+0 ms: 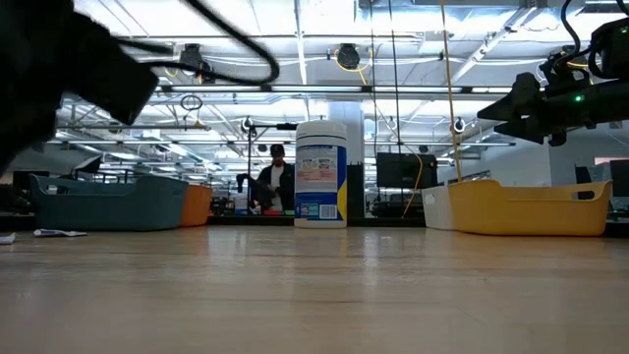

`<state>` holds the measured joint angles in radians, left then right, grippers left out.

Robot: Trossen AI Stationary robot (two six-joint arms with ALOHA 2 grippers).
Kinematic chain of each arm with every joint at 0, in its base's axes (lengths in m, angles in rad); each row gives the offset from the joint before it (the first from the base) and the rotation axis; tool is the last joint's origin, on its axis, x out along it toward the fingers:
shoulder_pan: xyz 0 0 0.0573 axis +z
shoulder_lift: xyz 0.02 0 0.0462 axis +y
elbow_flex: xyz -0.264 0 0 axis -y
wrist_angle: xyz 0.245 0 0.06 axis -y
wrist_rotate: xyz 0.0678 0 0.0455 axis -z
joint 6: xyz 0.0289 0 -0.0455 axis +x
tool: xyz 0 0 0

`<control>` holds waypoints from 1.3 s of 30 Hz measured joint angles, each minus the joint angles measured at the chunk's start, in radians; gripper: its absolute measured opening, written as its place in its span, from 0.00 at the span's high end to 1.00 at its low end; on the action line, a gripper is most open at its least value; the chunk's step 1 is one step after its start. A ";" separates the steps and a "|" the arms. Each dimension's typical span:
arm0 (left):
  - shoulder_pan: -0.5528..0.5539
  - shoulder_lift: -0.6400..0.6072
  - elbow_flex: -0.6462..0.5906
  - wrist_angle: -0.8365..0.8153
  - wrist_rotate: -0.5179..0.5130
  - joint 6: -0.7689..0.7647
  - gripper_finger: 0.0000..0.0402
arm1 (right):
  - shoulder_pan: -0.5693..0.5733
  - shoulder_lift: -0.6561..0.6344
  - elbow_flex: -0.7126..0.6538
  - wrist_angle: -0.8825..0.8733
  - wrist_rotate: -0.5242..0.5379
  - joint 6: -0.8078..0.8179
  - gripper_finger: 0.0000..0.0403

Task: Pick & Place First Aid Supplies
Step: Put the blue pad into the blue bin

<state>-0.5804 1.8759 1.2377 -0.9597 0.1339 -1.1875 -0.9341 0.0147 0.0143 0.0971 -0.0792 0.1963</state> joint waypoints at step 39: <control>0.198 -0.168 -0.004 -0.131 -0.025 0.166 0.99 | 0.000 0.000 0.000 0.000 0.000 0.000 0.16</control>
<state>-0.3825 1.7084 1.2339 -1.0909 0.1093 -1.0218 -0.9341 0.0147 0.0140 0.0967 -0.0795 0.1967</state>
